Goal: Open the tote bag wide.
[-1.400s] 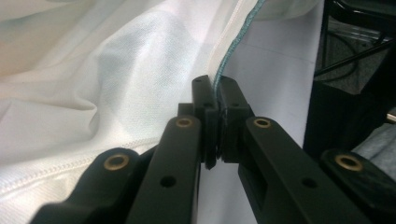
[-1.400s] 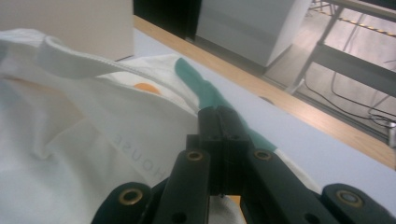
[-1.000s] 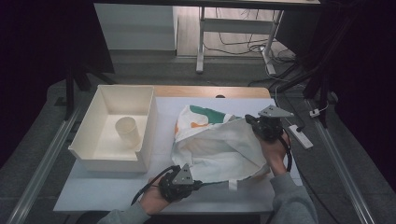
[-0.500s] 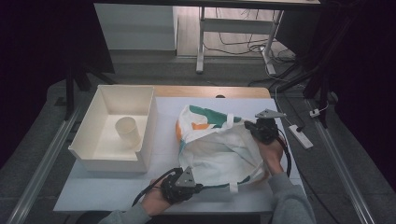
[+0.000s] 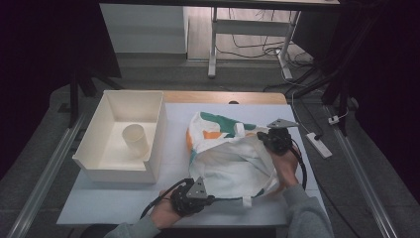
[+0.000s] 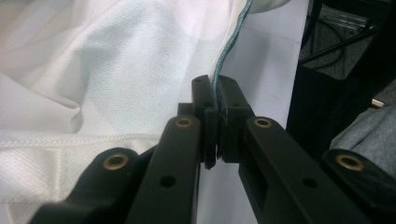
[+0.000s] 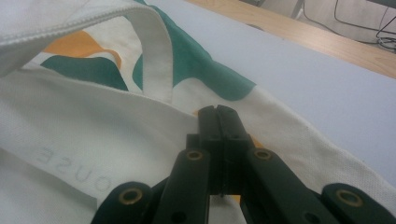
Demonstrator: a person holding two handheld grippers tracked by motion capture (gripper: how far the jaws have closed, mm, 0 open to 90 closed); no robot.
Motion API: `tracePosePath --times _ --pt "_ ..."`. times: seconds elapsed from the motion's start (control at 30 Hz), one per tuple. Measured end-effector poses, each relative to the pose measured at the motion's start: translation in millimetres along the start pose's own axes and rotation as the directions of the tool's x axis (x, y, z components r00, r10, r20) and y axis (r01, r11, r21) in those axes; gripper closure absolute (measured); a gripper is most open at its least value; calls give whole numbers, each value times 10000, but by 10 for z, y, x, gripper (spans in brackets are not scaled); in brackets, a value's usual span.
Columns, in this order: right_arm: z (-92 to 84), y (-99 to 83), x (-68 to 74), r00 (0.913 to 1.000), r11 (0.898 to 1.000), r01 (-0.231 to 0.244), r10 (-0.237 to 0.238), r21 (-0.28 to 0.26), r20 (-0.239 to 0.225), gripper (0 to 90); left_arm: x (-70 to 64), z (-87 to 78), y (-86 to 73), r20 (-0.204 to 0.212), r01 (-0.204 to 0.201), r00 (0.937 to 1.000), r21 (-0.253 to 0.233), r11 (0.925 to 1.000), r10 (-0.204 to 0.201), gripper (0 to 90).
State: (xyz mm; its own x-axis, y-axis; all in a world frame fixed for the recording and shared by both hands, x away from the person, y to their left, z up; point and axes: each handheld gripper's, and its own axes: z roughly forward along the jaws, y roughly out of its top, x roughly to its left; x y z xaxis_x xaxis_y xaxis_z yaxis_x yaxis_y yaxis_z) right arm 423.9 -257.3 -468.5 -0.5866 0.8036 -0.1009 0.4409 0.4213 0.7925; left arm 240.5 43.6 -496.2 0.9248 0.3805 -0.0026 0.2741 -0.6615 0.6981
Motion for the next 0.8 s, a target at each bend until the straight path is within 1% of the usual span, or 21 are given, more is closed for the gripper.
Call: tracePosePath --times 0.07,0.17,0.2,0.23,0.3,0.37,0.4,0.47,0.5,0.57,0.7,0.8 --pt "-5 2 3 10000 10000 -24 24 -14 -37 897 3 1 -2 -5 12 10000 -17 10000 -12 866" --pt "-45 27 22 9999 9998 98 -100 -154 -97 887 16 -6 -5 54 54 10000 -118 9999 -53 848" --pt "-64 39 34 9998 9996 146 -148 -227 -102 872 21 -15 -3 103 113 9999 -217 9997 -111 825" --pt "-86 51 45 9997 9993 190 -194 -315 -123 839 23 -31 1 43 180 9998 -327 9993 -179 786" --pt "-133 74 71 9993 9987 190 -205 -479 -313 767 20 -83 17 -196 223 9995 -553 9982 -234 735" --pt "-197 101 102 9984 9978 353 -376 -568 -412 720 21 -154 40 -371 289 9988 -775 9966 -319 655" --pt "-239 114 119 9983 9972 346 -376 -657 -454 699 24 -191 52 -486 310 9982 -895 9955 -354 612" --pt "-329 129 145 9975 9955 203 -265 -924 -662 651 39 -268 73 -716 382 9964 -1104 9932 -463 552" --pt "-375 132 162 9968 9946 134 -214 -1029 -775 627 50 -299 81 -852 492 9945 -1253 9909 -602 523" --pt "-464 133 207 9956 9931 148 -253 -1162 -898 584 87 -352 93 -1096 708 9902 -1410 9875 -866 482" --pt "-607 121 314 9920 9904 287 -449 -1353 -1184 535 166 -435 126 -1630 1119 9770 -1579 9811 -1377 408" --pt "-674 89 406 9867 9907 346 -548 -1313 -1533 519 205 -498 180 -1884 1180 9705 -1741 9776 -1507 372"
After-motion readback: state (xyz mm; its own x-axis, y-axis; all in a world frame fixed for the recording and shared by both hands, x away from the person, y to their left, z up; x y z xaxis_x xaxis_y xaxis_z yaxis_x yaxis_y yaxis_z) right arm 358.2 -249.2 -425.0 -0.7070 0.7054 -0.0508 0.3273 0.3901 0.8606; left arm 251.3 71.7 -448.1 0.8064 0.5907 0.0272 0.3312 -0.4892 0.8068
